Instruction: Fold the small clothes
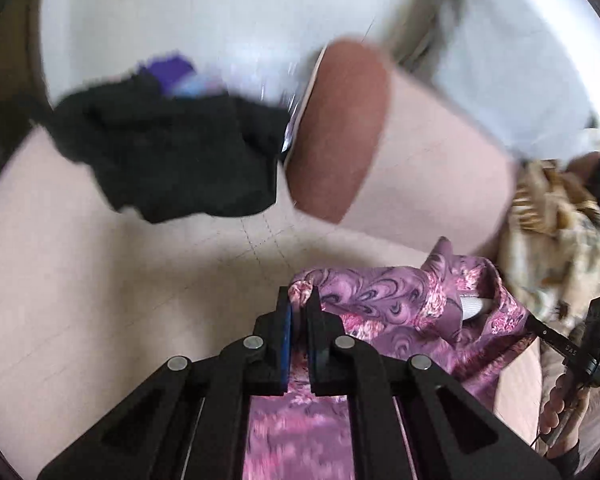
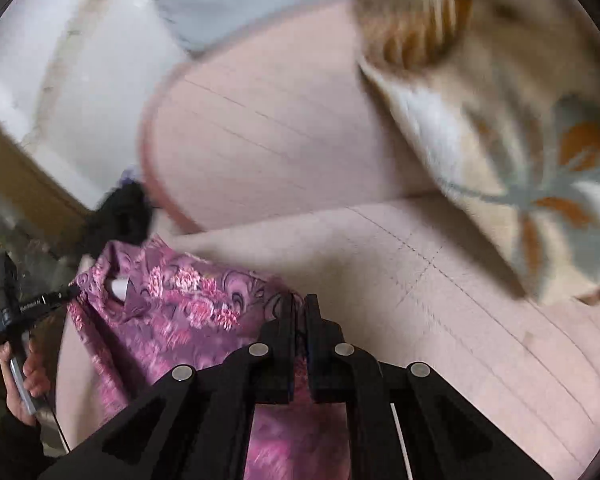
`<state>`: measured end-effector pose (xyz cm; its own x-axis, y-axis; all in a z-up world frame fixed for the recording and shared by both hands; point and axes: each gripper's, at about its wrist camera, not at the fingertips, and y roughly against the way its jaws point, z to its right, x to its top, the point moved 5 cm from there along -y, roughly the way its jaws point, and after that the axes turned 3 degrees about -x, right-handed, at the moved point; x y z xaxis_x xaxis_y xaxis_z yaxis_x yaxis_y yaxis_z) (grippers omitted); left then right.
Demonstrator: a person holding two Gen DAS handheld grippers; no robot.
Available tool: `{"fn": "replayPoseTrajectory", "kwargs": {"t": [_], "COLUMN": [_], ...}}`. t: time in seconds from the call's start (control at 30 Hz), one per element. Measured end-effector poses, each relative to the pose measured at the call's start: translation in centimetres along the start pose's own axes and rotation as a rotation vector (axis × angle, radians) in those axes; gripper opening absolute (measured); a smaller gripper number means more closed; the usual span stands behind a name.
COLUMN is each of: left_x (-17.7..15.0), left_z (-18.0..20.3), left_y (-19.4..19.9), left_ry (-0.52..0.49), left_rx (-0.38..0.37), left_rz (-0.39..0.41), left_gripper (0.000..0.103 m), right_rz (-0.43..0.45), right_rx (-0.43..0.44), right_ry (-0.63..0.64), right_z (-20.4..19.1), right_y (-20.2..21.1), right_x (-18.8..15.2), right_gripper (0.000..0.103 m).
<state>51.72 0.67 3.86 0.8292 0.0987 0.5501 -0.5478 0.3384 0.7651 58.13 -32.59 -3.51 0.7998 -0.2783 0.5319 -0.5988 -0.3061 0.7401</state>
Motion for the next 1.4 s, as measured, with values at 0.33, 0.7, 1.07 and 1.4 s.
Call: {"fn": "replayPoseTrajectory", "kwargs": {"t": [0.33, 0.7, 1.07, 1.4], "left_x": [-22.0, -33.5, -32.8, -32.3], "left_z": [2.0, 0.3, 0.9, -1.5], "left_y": [14.3, 13.3, 11.4, 8.1], "left_ry": [-0.022, 0.021, 0.230, 0.398], "left_rx": [0.035, 0.093, -0.071, -0.109], "left_rz": [0.022, -0.062, -0.166, -0.228], "left_gripper": [0.006, 0.042, 0.066, 0.067], "right_rz": [0.029, -0.023, -0.050, -0.112], "right_rx": [0.074, 0.078, 0.295, 0.299], "right_ry": [-0.033, -0.351, -0.481, -0.661], "right_z": [-3.7, 1.1, -0.7, 1.2], "right_y": [16.5, 15.3, 15.4, 12.4], "right_x": [-19.4, -33.3, -34.5, -35.5], "right_gripper": [0.005, 0.017, 0.077, 0.076]}}
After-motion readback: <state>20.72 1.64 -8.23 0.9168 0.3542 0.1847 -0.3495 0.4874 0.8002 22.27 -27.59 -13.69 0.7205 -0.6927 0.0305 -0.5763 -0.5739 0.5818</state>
